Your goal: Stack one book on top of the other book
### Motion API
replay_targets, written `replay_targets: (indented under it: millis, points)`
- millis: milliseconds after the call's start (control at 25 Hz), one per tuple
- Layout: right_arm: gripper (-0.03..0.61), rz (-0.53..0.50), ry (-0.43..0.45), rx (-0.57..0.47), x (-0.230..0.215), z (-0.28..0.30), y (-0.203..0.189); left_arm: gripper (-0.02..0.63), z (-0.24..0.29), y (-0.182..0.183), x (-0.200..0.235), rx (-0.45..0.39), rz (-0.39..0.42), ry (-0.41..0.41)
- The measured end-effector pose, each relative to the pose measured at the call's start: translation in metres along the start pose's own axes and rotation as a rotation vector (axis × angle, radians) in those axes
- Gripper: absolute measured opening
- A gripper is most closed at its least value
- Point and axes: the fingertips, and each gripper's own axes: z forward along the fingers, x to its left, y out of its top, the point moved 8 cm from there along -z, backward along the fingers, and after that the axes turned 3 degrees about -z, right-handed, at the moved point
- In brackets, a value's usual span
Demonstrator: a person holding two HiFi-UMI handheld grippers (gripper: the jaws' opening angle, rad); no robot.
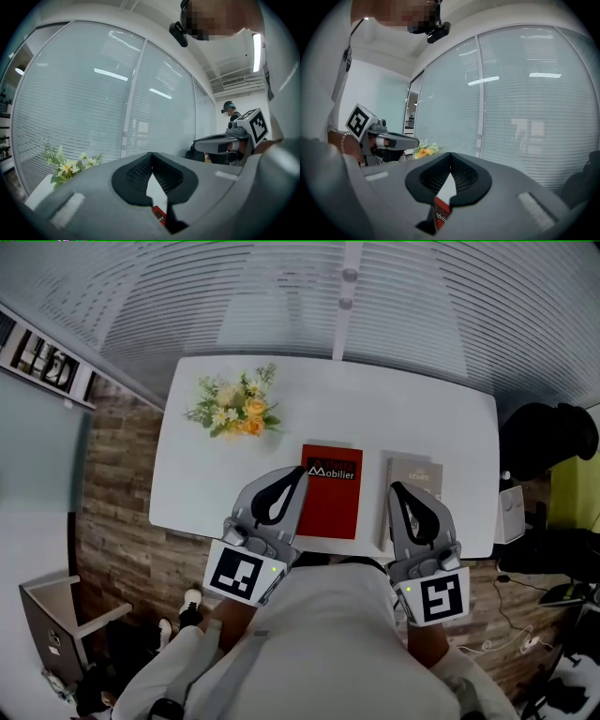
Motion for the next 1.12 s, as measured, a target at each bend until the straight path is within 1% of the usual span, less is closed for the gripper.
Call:
replay_targets:
  millis: [120, 280, 480, 640, 800, 1040, 1120]
  points:
    - [0.006, 0.028, -0.012, 0.008, 0.001, 0.001, 0.002, -0.002, 0.000, -0.001, 0.001, 0.006, -0.008, -0.004]
    - [0.006, 0.003, -0.008, 0.008, 0.001, 0.002, -0.003, -0.002, 0.002, -0.004, 0.003, 0.016, -0.016, -0.008]
    - [0.006, 0.019, -0.009, 0.034, 0.001, 0.007, -0.017, -0.001, 0.003, -0.019, 0.010, 0.053, -0.029, 0.003]
    - [0.008, 0.060, 0.003, 0.079, 0.001, 0.014, -0.042, 0.000, 0.005, -0.044, 0.016, 0.092, -0.029, 0.008]
    - [0.015, 0.095, 0.015, 0.140, 0.004, 0.021, -0.070, 0.002, 0.007, -0.067, 0.023, 0.149, -0.065, 0.009]
    - [0.044, 0.119, 0.046, 0.243, 0.010, 0.030, -0.112, 0.031, 0.012, -0.102, 0.029, 0.224, -0.111, -0.009]
    - [0.049, 0.136, 0.051, 0.269, 0.012, 0.032, -0.126, 0.049, 0.014, -0.115, 0.032, 0.257, -0.130, -0.009]
